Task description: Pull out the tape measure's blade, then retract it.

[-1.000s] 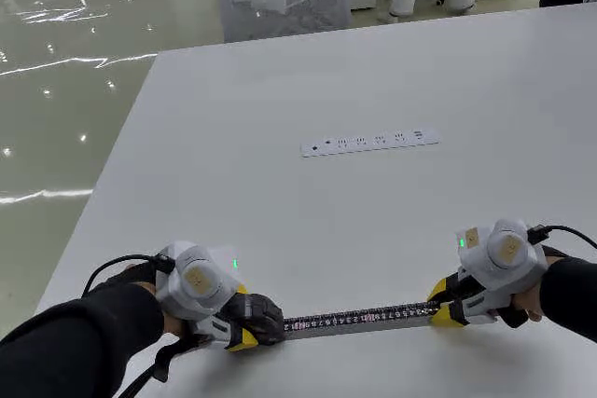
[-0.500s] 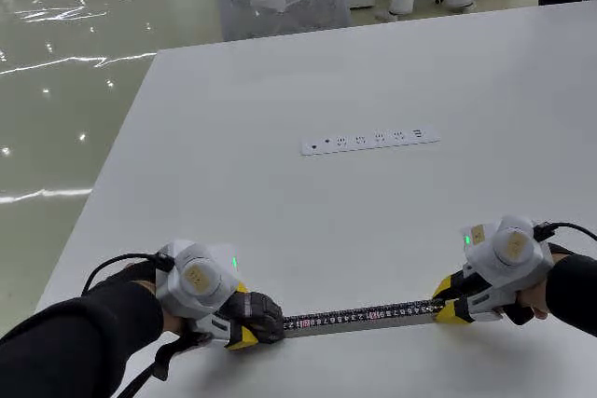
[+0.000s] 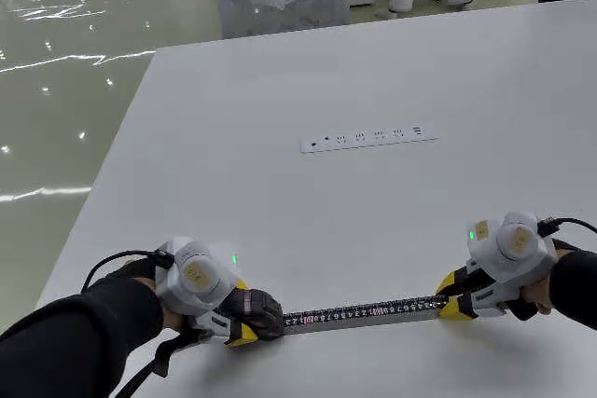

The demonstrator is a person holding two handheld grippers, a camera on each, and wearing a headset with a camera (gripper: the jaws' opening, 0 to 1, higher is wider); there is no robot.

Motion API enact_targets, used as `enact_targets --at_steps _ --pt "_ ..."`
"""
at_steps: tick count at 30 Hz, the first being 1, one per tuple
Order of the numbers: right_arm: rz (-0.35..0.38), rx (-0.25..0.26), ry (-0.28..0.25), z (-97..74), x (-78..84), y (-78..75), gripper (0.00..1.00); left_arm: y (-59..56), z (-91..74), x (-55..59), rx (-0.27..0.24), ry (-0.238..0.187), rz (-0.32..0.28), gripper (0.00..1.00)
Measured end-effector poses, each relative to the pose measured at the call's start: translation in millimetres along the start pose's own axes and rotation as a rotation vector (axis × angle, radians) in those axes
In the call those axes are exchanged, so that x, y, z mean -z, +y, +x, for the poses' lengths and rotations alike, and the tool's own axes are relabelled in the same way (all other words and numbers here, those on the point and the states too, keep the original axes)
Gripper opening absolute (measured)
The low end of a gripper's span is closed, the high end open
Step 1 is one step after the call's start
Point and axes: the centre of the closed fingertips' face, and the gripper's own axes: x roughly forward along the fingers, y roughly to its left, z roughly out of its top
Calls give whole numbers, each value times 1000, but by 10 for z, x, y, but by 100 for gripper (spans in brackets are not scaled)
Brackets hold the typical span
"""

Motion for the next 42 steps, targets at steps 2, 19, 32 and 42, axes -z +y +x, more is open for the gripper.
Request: enact_targets --at_steps 2,19,32,42 --pt "5 0 1 -2 5 -5 9 1 -2 -2 0 0 1 31" --pt "13 3 2 -13 27 -22 9 3 -16 2 -5 -2 -2 31" --pt "5 7 26 -5 25 -3 10 3 -17 -11 -13 -14 13 32" --pt "-30 -1 51 0 23 2 11 9 -13 -36 -2 -29 16 33"
